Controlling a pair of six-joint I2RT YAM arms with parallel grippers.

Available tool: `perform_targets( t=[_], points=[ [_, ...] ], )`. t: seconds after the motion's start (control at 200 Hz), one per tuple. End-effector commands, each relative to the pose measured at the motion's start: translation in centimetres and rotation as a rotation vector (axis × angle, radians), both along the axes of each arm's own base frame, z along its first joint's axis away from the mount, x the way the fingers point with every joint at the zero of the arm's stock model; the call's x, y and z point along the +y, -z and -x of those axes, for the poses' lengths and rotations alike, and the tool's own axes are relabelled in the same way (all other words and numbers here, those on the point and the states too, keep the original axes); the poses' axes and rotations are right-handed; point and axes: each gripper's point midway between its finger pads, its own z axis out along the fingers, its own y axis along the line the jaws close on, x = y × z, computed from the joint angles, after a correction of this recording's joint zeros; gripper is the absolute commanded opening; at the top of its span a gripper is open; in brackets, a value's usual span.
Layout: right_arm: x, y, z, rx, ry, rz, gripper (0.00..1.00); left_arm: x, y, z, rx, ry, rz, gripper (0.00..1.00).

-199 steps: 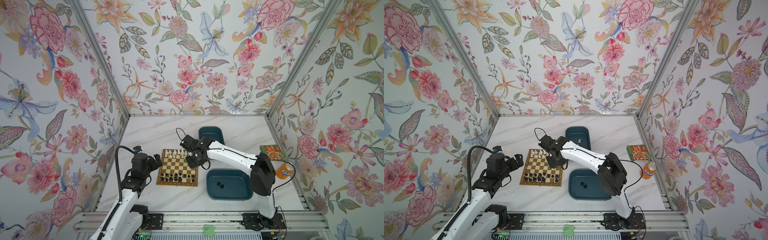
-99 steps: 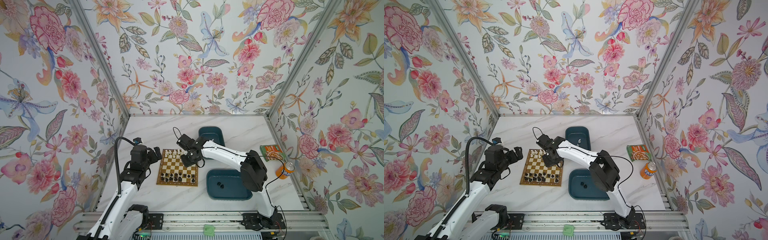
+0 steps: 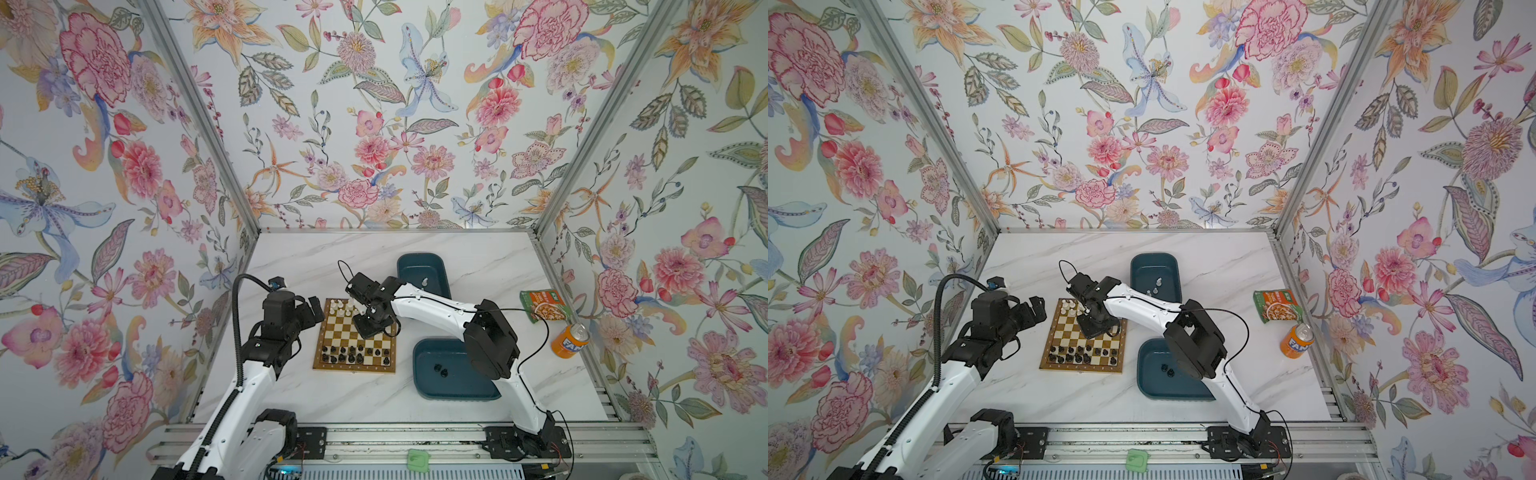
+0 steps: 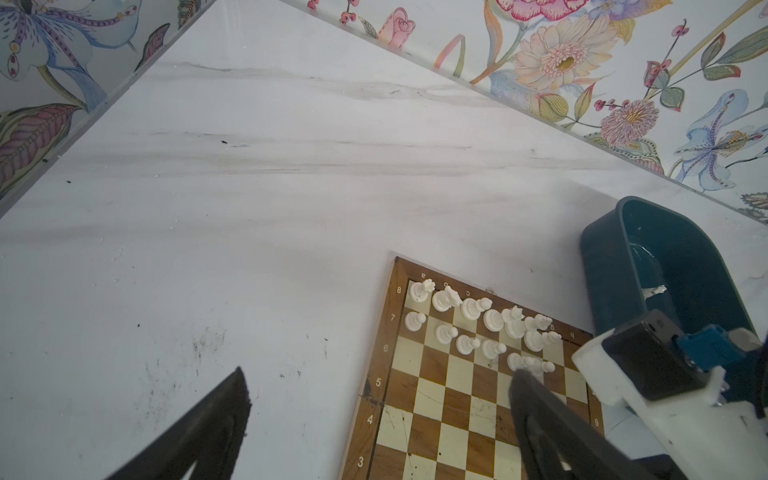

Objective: Set up the chess pieces on the board

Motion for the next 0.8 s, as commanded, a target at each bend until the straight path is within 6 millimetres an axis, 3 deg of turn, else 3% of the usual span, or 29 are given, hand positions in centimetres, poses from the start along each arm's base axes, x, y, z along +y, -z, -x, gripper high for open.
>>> perform_targets(
  t=[0.0, 0.796],
  points=[
    [0.9, 0.5, 0.9, 0.019, -0.025, -0.004, 0.13, 0.5, 0.0, 0.1, 0.012, -0.001, -0.031, 0.99],
    [1.3, 1.9, 2.3, 0.046, -0.057, 0.018, 0.13, 0.6, 0.4, 0.7, 0.013, -0.005, -0.020, 0.99]
  ],
)
